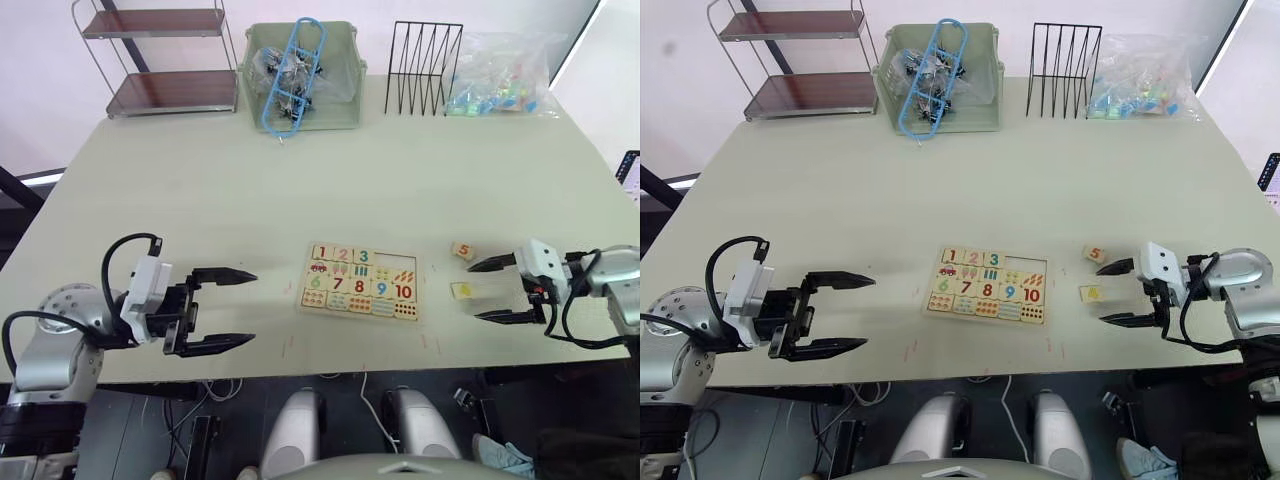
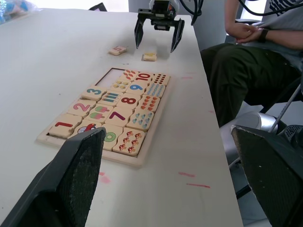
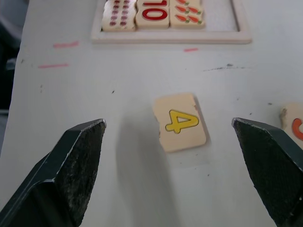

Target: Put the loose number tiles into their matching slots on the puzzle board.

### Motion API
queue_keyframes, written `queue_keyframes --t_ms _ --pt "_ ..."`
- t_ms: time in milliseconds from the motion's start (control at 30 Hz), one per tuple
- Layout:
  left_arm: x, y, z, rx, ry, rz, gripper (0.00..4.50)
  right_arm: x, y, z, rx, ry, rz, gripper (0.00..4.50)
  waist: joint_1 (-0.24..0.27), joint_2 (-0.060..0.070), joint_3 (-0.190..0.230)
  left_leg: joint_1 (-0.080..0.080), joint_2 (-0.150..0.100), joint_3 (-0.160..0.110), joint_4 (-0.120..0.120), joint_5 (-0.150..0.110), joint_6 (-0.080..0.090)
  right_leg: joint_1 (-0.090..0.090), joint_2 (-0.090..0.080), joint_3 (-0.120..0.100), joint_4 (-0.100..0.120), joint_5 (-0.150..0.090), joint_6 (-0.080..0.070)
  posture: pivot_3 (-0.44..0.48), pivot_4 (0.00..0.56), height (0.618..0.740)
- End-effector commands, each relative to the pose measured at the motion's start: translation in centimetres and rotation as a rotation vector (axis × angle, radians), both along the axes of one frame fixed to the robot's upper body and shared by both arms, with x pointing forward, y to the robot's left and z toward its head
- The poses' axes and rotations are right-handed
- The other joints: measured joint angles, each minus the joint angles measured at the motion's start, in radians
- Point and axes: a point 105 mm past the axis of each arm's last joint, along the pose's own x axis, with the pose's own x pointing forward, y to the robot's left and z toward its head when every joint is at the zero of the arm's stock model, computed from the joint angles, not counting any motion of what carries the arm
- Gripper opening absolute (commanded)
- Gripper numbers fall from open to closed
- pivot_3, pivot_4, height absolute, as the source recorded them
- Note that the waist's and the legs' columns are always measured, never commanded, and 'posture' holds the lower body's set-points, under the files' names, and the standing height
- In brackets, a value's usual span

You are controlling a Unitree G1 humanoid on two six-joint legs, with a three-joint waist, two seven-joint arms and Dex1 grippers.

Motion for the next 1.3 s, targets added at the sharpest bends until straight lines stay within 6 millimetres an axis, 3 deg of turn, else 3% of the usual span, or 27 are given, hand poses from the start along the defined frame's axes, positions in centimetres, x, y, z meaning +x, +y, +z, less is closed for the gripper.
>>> queue_keyframes --t_ms 33,400,500,700,933,1300 --pt "-0.3 0.0 0.7 0.007 -0.034 -0.017 4.5 0.2 -0.1 0.1 -0.036 -0.028 0.044 4.48 0.0 0.0 0.0 0.0 0.0 0.0 0.0 0.0 0.0 0.0 0.0 0.0 0.0 0.0 0.0 0.0 0.15 0.74" --pt "0.1 0.2 0.7 0.022 -0.046 -0.023 4.5 0.7 0.0 -0.8 -0.049 -0.04 0.07 4.48 0.0 0.0 0.0 0.001 0.0 0.0 0.0 0.0 0.0 0.0 0.0 0.0 0.001 0.0 0.0 0.0 0.15 0.74" --pt "0.2 0.2 0.7 0.026 -0.05 -0.025 4.5 0.6 0.0 -1.1 -0.061 -0.037 0.083 3.57 -0.001 0.0 0.0 0.001 0.0 0.0 0.0 0.0 0.0 0.0 0.0 0.0 0.001 0.0 0.0 0.0 0.15 0.74" --pt "0.3 0.2 0.7 0.031 -0.053 -0.029 4.5 0.9 0.3 -1.2 -0.046 -0.03 0.082 0.87 -0.003 0.0 0.0 0.002 0.0 0.001 0.0 0.0 0.0 0.001 0.0 0.001 0.001 0.0 -0.001 0.0 0.15 0.74" --pt "0.2 0.1 0.6 0.027 -0.051 -0.031 4.5 1.3 0.7 -0.4 -0.02 -0.034 0.066 0.87 -0.003 0.0 0.0 0.002 0.0 0.001 0.0 0.0 0.0 0.001 0.0 0.001 0.001 0.0 -0.001 0.0 0.15 0.74" --pt "0.6 0.1 0.3 0.024 -0.049 0.008 4.5 1.9 2.4 3.1 0.014 -0.014 -0.094 0.87 0.001 0.001 0.0 0.001 0.0 0.0 0.0 0.0 0.0 0.0 0.0 0.001 0.002 0.0 -0.001 0.0 0.15 0.74"
